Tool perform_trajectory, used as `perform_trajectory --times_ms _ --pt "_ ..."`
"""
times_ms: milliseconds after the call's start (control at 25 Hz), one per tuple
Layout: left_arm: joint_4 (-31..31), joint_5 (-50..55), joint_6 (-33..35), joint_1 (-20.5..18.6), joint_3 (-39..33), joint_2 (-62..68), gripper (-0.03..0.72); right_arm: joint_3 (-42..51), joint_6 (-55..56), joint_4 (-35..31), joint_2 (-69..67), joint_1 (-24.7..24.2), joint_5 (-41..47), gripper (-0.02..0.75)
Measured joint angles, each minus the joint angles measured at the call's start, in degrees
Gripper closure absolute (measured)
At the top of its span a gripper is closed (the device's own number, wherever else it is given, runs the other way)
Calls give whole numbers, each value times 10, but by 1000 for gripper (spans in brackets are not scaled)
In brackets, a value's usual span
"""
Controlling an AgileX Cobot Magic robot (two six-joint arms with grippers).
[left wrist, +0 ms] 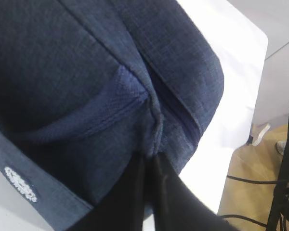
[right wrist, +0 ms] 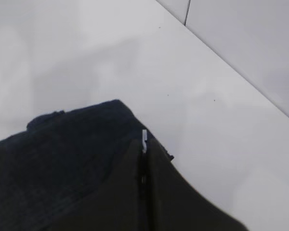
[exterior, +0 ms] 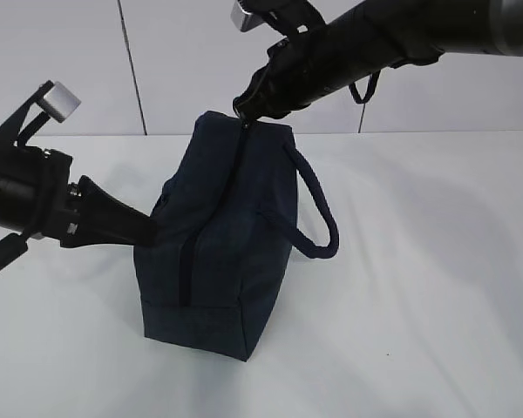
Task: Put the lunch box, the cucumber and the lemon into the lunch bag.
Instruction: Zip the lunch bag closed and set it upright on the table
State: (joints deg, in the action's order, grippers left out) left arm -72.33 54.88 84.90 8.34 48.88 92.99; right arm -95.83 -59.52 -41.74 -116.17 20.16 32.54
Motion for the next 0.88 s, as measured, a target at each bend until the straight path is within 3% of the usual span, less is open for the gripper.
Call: perform_trajectory --times_ms 240,560,880 --pt "21 0 -17 -7 0 0 694 -18 -29 -74 -9 -25 8 730" --pt "28 6 -23 -38 0 0 694 -59 -78 -214 -52 -69 105 730" --pt "38 -10 -32 -46 1 0 694 -66 -95 -342 -103 -105 166 730"
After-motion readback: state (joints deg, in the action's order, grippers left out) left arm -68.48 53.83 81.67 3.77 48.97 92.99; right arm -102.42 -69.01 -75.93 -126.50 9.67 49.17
